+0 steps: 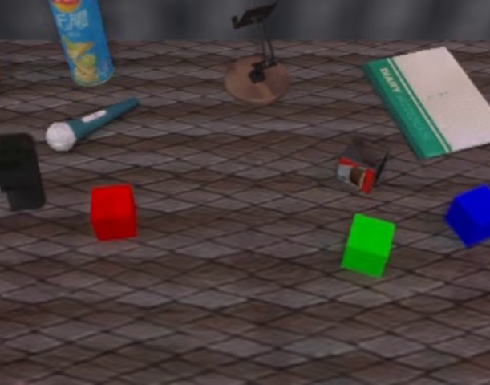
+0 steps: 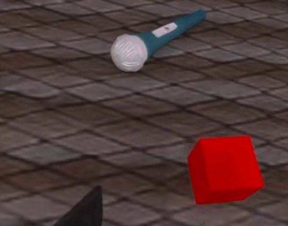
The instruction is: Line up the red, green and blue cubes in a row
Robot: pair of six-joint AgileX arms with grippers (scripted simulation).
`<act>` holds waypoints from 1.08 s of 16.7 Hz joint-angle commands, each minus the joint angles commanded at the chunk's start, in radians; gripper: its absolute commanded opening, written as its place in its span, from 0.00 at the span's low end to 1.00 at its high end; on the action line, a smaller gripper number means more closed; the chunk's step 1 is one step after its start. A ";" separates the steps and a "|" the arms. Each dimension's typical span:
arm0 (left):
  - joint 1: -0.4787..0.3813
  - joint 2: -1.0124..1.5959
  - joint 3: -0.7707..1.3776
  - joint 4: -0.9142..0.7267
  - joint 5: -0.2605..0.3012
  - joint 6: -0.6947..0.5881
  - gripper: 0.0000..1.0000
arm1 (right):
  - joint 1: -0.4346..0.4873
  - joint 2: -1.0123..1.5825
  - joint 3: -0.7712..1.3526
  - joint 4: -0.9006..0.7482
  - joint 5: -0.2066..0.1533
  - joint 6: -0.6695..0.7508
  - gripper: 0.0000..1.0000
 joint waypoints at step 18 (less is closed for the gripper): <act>-0.140 1.208 0.922 -0.621 -0.002 -0.217 1.00 | 0.000 0.000 0.000 0.000 0.000 0.000 1.00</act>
